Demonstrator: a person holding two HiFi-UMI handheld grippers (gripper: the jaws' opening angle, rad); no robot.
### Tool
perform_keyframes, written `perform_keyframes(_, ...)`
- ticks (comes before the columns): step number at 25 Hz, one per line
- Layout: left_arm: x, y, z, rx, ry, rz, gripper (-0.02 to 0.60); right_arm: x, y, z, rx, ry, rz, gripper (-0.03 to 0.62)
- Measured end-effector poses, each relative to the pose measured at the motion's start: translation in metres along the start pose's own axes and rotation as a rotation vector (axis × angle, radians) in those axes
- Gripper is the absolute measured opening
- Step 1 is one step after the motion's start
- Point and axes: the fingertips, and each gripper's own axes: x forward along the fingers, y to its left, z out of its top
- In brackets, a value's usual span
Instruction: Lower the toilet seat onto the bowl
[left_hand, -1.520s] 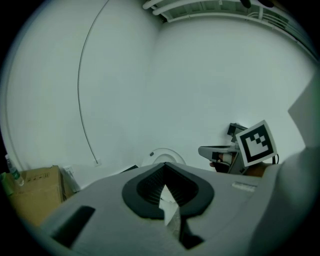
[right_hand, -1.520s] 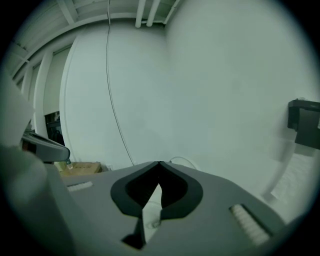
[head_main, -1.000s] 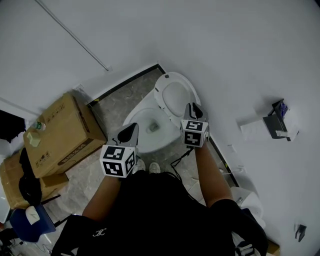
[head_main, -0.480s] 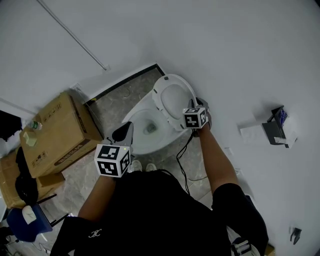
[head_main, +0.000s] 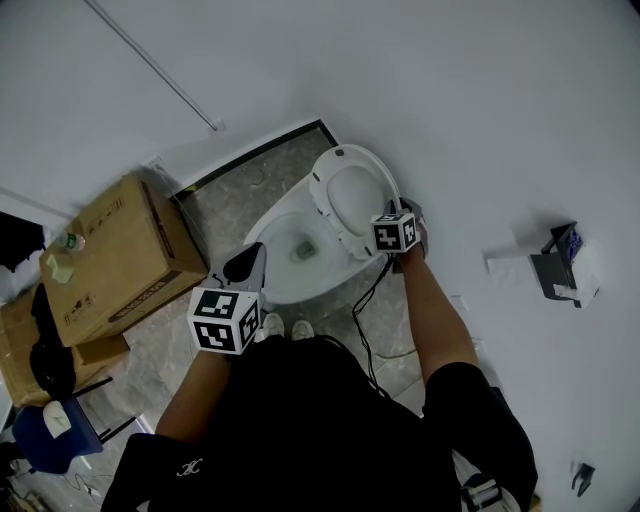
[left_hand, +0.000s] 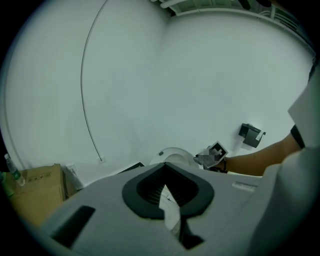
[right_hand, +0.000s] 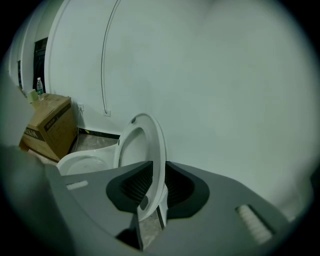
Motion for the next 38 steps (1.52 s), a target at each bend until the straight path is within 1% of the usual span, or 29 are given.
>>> perform_keyframes(9,-0.005,0.002,-0.011,-0.001,0.019,0.022,0.008,0.019,-0.003,-0.019,0.064,0.066,0.001,0.075)
perform_keyframes(12,-0.01,0.006,-0.013,-0.002,0.022,0.033,0.008,0.02,-0.005,-0.019,0.066,0.068,-0.02,0.054)
perform_keyframes(20,-0.015,0.006,-0.013,0.006,0.019,0.044,0.008,0.015,-0.002,-0.019,0.054,0.051,-0.002,0.052)
perform_keyframes(29,-0.012,-0.009,-0.019,0.009,0.031,0.024,0.008,-0.004,0.022,-0.015,0.043,0.016,0.074,0.055)
perform_keyframes(38,-0.015,-0.014,-0.028,-0.006,0.034,0.027,0.008,-0.029,0.064,-0.014,0.003,-0.026,0.173,0.058)
